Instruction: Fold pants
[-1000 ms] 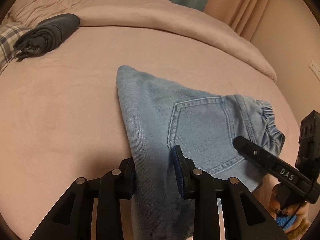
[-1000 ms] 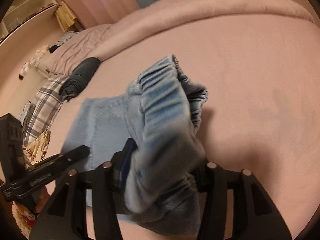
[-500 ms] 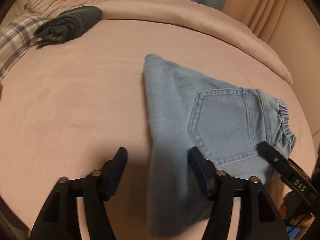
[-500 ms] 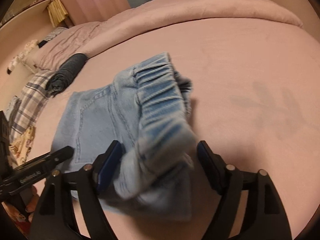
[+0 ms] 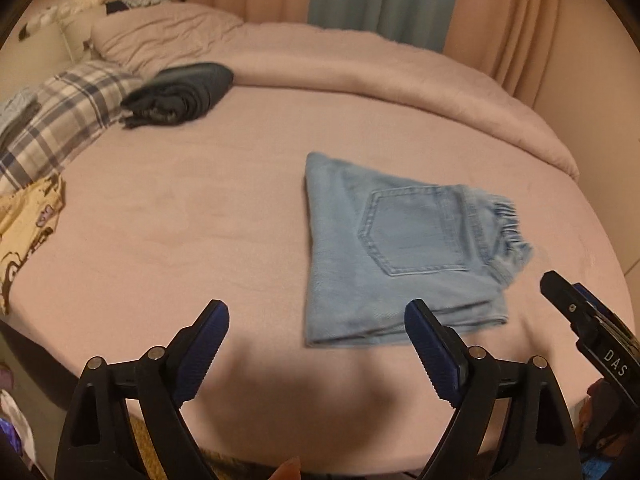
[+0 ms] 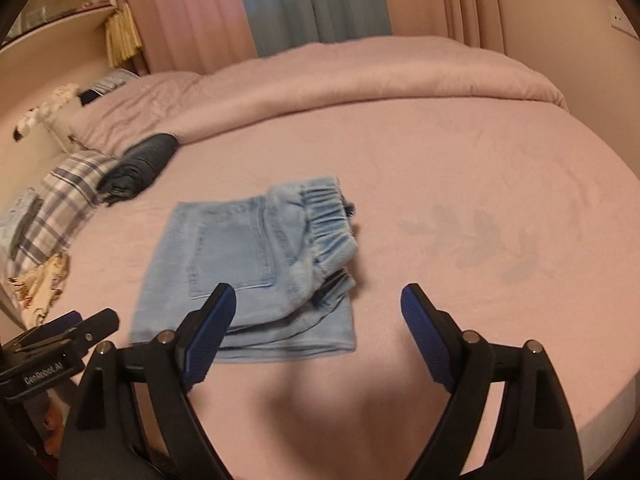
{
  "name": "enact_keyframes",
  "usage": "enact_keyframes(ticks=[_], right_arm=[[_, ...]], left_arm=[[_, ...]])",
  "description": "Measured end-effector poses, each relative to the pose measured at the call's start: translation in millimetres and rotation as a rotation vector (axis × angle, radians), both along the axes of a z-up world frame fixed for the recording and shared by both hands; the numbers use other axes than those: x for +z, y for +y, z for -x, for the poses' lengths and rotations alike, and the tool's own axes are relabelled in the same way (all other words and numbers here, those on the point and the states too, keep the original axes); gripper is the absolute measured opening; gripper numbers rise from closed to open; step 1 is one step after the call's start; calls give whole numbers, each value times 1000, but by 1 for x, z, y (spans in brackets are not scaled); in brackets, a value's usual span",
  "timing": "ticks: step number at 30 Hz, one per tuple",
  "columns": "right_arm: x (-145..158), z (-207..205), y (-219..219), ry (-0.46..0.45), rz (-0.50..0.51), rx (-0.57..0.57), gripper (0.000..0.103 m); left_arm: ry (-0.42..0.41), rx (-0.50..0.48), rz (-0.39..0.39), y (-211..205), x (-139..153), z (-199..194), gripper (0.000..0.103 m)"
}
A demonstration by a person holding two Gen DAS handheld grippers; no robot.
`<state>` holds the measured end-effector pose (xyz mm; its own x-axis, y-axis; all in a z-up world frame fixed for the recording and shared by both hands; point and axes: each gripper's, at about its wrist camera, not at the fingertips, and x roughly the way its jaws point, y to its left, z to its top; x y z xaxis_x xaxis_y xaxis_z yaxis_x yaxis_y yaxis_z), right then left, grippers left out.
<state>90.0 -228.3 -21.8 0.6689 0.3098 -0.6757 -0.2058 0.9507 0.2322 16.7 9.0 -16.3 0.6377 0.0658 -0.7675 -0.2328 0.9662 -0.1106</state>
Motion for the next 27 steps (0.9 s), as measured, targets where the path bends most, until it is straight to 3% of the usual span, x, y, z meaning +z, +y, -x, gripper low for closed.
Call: enact_keyframes(ticks=[12,27], right_arm=[[36,43,15,-119,24,23,91],[41,60,22,-139,55,7,92]], left_arm=[[-53,-40,-19,-19,15,21,96],[-62,-42,-39,-32,17,30,96]])
